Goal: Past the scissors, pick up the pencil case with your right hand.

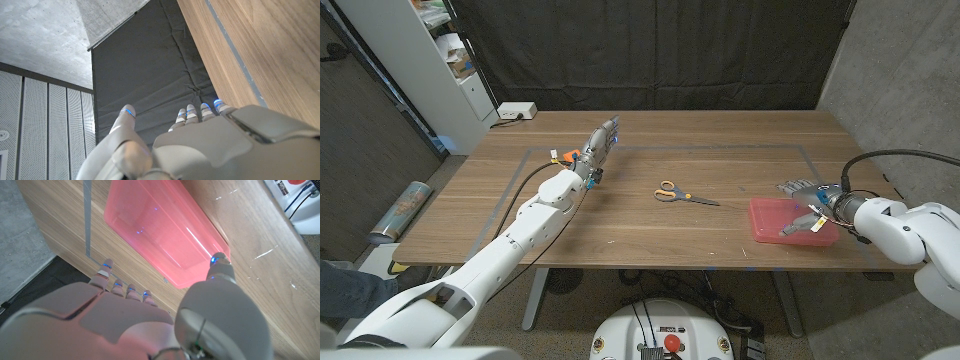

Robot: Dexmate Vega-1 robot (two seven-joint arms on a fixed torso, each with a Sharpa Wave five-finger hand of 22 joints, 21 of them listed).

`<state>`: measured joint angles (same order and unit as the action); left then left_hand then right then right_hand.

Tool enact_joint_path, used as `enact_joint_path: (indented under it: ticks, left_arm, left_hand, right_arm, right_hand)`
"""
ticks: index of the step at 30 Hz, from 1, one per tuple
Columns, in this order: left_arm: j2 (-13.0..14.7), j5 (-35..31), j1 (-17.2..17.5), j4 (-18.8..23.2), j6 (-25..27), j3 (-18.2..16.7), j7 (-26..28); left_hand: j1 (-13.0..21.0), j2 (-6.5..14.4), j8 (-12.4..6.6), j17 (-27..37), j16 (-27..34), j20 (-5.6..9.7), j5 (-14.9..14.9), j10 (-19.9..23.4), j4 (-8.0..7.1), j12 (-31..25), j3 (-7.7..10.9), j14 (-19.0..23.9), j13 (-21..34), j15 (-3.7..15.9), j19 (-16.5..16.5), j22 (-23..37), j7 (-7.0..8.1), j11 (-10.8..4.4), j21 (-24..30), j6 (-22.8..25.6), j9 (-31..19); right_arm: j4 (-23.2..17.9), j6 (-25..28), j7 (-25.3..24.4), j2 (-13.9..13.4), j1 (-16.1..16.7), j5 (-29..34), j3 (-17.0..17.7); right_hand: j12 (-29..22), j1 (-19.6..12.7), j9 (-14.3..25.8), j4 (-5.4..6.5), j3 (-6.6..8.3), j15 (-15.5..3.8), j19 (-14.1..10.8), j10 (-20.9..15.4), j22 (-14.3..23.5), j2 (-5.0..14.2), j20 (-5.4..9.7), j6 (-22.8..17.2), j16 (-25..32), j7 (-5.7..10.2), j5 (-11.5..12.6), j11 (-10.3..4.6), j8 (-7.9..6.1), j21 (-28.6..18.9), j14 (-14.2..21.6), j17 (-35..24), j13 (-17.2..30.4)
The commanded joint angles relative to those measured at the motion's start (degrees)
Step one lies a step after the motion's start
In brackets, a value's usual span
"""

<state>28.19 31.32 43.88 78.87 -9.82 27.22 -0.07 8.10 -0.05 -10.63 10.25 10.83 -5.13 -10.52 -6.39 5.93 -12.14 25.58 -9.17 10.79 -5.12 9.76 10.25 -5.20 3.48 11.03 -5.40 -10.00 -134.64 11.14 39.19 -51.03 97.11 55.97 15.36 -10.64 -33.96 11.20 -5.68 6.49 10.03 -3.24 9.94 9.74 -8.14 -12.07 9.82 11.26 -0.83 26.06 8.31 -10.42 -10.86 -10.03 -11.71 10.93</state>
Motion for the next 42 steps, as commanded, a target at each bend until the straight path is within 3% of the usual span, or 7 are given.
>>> enact_joint_path:
  ticks: [1,24,42]
  left_arm:
    - [-0.76,0.34,-0.39,-1.86,-0.6,0.24,-0.8]
    - [-1.03,-0.5,-1.14,-2.08,0.65,1.35,-0.91]
    - [-1.29,-0.59,-0.91,-2.27,1.09,1.65,-0.63]
  left_hand:
    - [0.04,0.44,-0.15,0.21,0.06,-0.38,-0.01,0.05,0.16,-0.02,0.14,-0.06,0.26,-0.15,4.9,0.17,0.15,-0.06,0.24,0.02,-0.21]
    - [0.0,0.53,-0.11,0.22,0.03,-0.49,0.0,0.1,0.23,-0.01,0.01,-0.11,0.27,-0.15,5.03,0.17,0.15,-0.19,0.25,-0.01,-0.22]
    - [-0.04,0.57,-0.12,0.23,0.06,-0.54,0.01,0.16,0.27,-0.02,-0.11,-0.03,0.28,-0.15,5.08,0.18,0.19,-0.28,0.28,0.01,-0.22]
  right_arm:
    - [0.17,1.68,1.11,-3.16,0.22,-0.64,-1.06]
    - [2.68,5.46,-4.69,-5.46,-0.86,-2.43,-6.18]
    - [5.6,8.47,-8.93,-9.77,-2.15,-7.54,-8.98]
  right_hand:
    - [-0.44,0.63,0.15,-0.05,-0.38,-0.21,-0.42,13.47,0.15,0.03,-0.3,14.85,0.35,0.16,-0.12,-0.25,-0.55,-0.13,-8.55,-0.11,-0.04]
    - [-1.17,0.58,0.11,0.17,-1.4,-0.89,-1.15,11.39,0.19,0.53,-0.23,12.97,1.05,0.55,-0.45,-0.92,-1.26,-0.23,-6.81,0.0,-0.08]
    - [-1.77,-0.01,0.08,0.19,-1.92,-1.57,-2.63,9.11,0.24,1.23,-0.15,10.71,1.65,1.04,-0.47,-1.77,-1.88,-0.57,-4.94,0.05,-0.05]
